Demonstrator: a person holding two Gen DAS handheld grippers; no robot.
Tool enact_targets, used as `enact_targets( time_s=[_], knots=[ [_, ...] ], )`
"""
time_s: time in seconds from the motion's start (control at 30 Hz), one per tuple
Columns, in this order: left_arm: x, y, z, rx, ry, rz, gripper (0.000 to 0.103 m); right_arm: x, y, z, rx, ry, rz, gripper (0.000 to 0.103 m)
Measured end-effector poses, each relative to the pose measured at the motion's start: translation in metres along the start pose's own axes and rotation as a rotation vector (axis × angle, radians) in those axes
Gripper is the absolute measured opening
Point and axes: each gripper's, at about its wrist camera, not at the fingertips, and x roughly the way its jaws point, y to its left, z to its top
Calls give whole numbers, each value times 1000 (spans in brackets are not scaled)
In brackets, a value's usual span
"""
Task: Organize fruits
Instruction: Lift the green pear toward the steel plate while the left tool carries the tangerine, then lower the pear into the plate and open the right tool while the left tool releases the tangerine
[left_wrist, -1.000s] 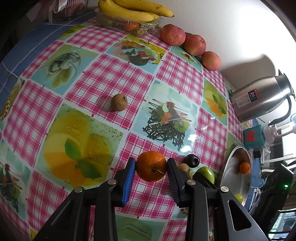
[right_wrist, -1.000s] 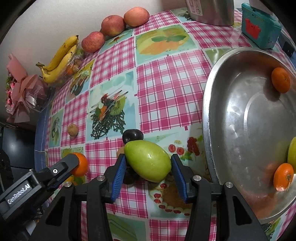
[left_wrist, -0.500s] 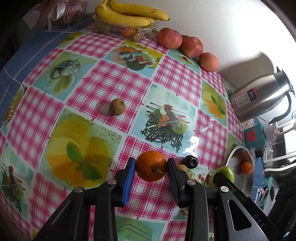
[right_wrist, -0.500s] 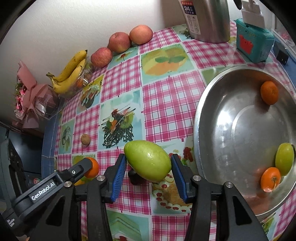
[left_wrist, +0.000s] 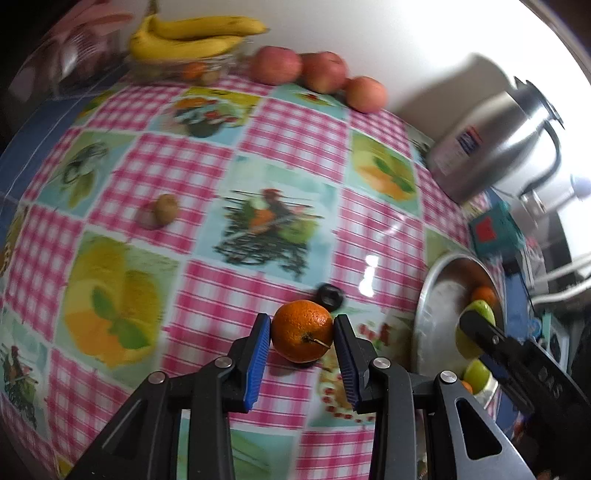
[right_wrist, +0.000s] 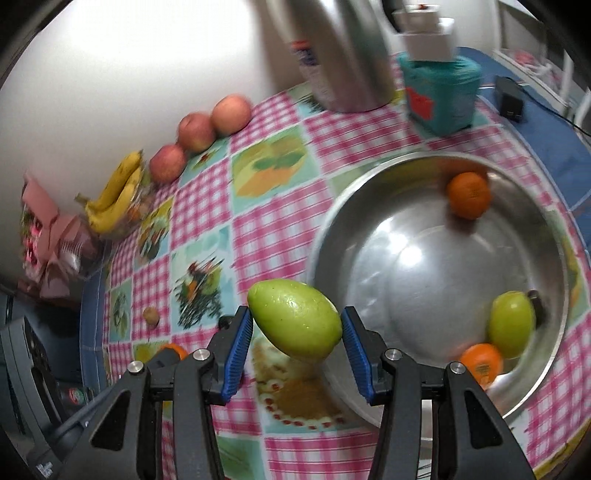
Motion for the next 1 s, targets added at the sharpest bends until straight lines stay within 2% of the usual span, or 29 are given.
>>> enact_targets(
  time_s=[0.13, 0.3, 0.5, 0.77, 1.0],
  knots=[
    [4, -28, -6, 79, 1, -10, 37, -5, -25, 9, 57, -28, -65, 51],
    [7, -60, -15, 166, 2, -34, 37, -10, -61, 19, 158, -47, -101, 51],
    [10, -91, -25, 255, -12, -44, 37, -21, -90, 24, 222, -81, -138, 51],
    [13, -110, -29, 322, -32, -47, 37, -36, -94, 28, 204, -140, -162, 51],
    [19, -118, -28, 346, -38, -52, 37, -29, -89, 28, 173, -118, -169, 51]
  ],
)
